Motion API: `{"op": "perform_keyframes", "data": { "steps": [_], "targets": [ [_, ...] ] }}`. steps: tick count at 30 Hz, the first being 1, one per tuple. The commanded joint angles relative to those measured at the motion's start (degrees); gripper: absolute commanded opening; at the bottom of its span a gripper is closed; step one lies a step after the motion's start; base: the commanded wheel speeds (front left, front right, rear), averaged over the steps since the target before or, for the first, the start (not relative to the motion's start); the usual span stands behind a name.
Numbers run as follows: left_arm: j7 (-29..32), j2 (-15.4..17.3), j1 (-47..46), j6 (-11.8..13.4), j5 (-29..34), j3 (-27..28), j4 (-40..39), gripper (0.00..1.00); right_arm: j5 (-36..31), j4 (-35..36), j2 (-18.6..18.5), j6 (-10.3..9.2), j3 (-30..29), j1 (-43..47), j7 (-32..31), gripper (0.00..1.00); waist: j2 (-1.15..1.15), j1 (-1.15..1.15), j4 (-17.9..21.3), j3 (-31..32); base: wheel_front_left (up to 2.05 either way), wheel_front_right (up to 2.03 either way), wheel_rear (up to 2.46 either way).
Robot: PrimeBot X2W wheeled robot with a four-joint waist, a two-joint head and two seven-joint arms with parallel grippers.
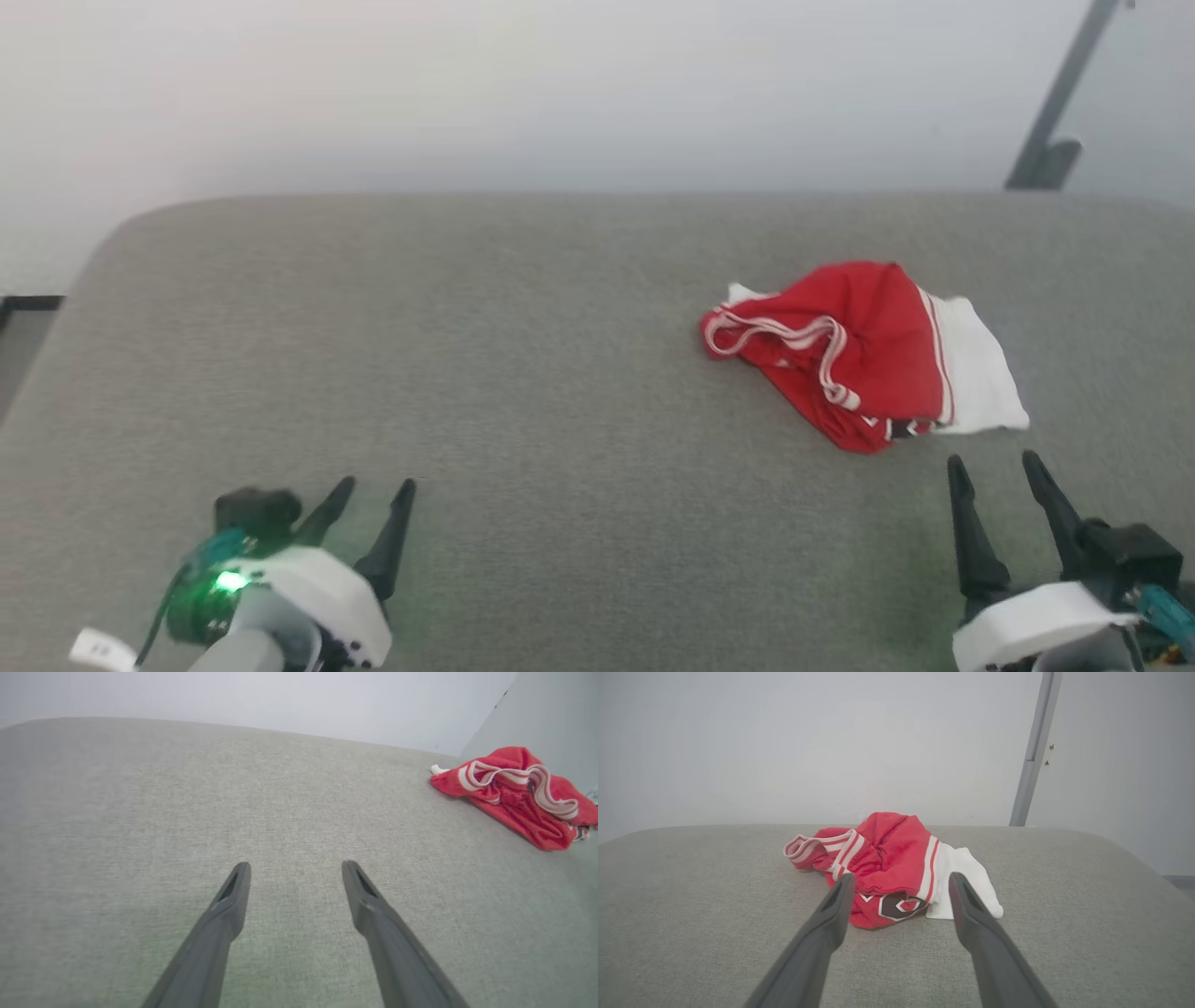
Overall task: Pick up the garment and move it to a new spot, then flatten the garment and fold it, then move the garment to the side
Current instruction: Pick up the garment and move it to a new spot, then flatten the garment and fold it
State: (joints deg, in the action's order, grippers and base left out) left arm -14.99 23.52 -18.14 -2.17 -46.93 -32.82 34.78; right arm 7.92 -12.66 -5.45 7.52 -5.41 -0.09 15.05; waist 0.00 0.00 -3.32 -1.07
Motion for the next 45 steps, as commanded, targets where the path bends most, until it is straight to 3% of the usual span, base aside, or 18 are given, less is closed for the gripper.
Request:
{"op": "perform_keyframes", "data": {
  "steps": [1, 9, 15, 20, 32, 45],
  "targets": [
    [-0.3, 0.3, 1.5, 0.4, 1.2, 1.4, -1.2, 1.0, -0.2, 0.4, -0.3, -0.06, 0.0, 0.6, 0.2, 1.0, 0.0, 0.0, -1.3, 1.4, 0.0, 0.0, 0.0],
    [-0.3, -1.0, 12.0, 3.0, 13.1, 14.3, -13.2, 1.0, -0.4, 1.3, -1.3, -0.06, -1.2, 1.4, 0.2, 1.0, 0.0, 0.0, -1.1, 2.1, 0.0, 0.0, 0.0],
    [-0.3, -5.1, 18.4, 1.1, 21.4, 24.8, -20.8, 1.0, -0.4, 2.3, -2.0, -0.06, -1.5, 0.4, 0.2, 1.0, 0.0, 0.0, -0.4, 2.3, 0.0, 0.0, 0.0],
    [-0.3, -8.6, 20.9, -0.9, 27.4, 30.1, -24.4, 1.0, 0.1, 3.5, -1.9, -0.06, -2.0, 0.0, 0.2, 1.0, 0.0, 0.0, -0.1, 2.3, 0.0, 0.0, 0.0],
    [-0.3, -13.9, 22.3, -3.9, 33.4, 35.3, -23.8, 1.0, -0.1, 2.9, -1.1, -0.06, -1.3, -0.4, 0.2, 1.0, 0.0, 0.0, 0.7, 1.3, 0.0, 0.0, 0.0],
    [-0.3, -16.6, 22.4, -5.2, 36.0, 36.9, -24.2, 1.0, -0.8, -0.5, -2.9, -0.06, 0.2, -1.9, -0.3, 1.0, 0.0, 0.0, 0.8, 0.7, 0.0, 0.0, 0.0]
  ]
}}
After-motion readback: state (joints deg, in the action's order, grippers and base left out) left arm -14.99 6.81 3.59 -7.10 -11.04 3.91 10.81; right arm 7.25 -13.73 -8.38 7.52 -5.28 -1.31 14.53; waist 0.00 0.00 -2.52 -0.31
